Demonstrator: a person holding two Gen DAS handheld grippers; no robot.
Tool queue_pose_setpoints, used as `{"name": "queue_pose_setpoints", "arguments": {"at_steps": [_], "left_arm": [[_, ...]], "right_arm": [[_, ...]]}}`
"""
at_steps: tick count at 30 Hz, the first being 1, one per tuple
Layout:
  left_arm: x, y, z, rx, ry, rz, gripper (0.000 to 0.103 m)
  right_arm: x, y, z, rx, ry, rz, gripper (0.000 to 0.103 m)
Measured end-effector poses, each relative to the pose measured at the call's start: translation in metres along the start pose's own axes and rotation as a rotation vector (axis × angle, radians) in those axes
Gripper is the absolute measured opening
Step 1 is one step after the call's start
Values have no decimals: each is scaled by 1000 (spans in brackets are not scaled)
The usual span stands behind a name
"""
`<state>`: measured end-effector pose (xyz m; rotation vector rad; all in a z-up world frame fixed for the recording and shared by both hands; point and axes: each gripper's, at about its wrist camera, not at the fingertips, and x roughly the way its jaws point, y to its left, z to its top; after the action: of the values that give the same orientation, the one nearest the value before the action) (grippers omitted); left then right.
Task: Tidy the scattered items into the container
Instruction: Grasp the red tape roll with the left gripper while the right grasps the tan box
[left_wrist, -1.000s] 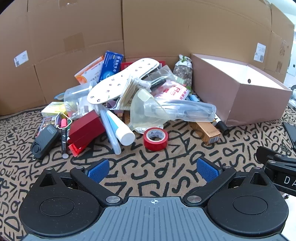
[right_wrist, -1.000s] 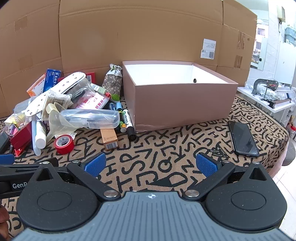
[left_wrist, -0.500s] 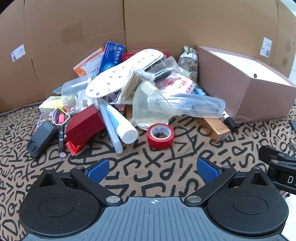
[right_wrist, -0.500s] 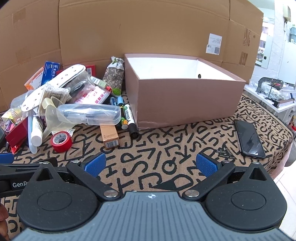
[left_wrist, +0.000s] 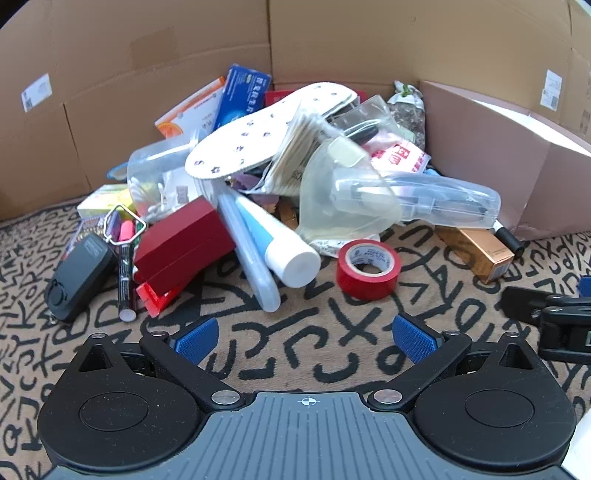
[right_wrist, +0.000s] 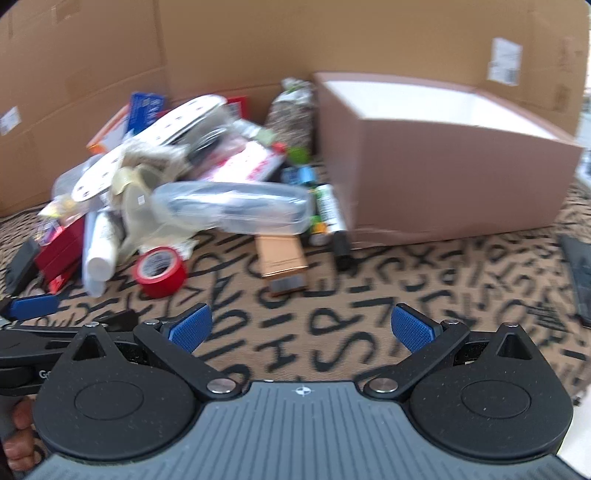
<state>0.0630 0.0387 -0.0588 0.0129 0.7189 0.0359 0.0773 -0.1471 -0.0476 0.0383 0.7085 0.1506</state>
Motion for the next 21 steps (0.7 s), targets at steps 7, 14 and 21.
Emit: {"name": "queue_pose_setpoints", "arguments": {"at_steps": [7, 14, 21], "left_arm": [[14, 10, -2, -31, 22, -9, 103], [11, -6, 0, 54, 12, -133, 96], [14, -8, 6, 35, 27, -182, 92]], "right_arm": [[22, 5, 3, -16, -8, 60, 103], [35, -7, -1, -14, -17, 92, 99], [32, -17, -5, -170, -91, 59, 72]]}}
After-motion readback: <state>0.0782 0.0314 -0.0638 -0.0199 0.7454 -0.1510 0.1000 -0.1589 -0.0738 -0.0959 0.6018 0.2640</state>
